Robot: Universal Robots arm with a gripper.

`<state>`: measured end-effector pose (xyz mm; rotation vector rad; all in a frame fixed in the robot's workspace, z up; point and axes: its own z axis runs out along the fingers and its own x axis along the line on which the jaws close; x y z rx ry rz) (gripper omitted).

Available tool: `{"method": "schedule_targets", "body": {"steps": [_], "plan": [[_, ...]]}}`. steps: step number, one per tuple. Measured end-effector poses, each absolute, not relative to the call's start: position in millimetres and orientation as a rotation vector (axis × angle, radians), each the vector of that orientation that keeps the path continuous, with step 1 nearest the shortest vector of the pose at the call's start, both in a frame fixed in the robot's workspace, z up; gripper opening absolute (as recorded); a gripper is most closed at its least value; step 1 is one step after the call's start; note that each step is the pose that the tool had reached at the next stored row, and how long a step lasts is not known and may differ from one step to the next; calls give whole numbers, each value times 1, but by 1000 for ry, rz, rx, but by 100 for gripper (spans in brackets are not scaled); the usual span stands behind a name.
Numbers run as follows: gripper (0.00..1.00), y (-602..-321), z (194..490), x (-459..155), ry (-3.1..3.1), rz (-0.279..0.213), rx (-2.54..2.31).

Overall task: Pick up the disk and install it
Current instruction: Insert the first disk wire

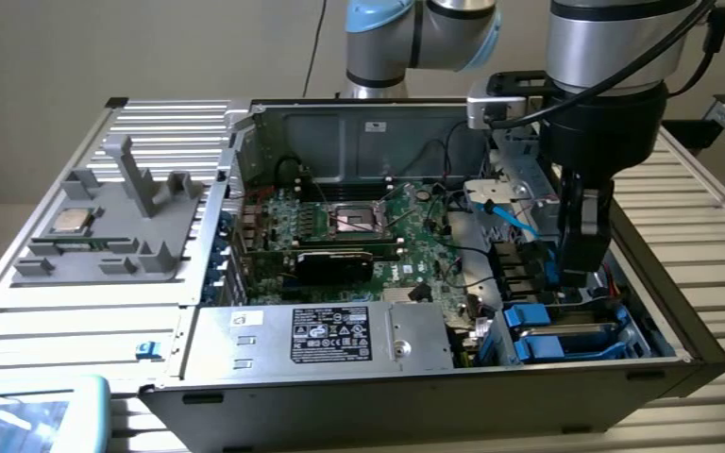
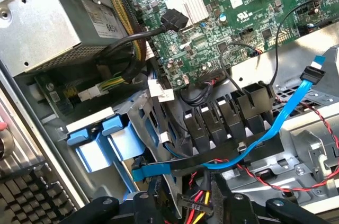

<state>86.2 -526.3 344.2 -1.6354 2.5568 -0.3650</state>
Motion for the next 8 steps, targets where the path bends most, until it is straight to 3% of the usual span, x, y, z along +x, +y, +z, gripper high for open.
{"method": "schedule_targets", "body": {"steps": [1, 8], "plan": [[50, -526, 344, 86, 2556, -365, -1635], [50, -526, 360, 89, 2550, -372, -1630]]}}
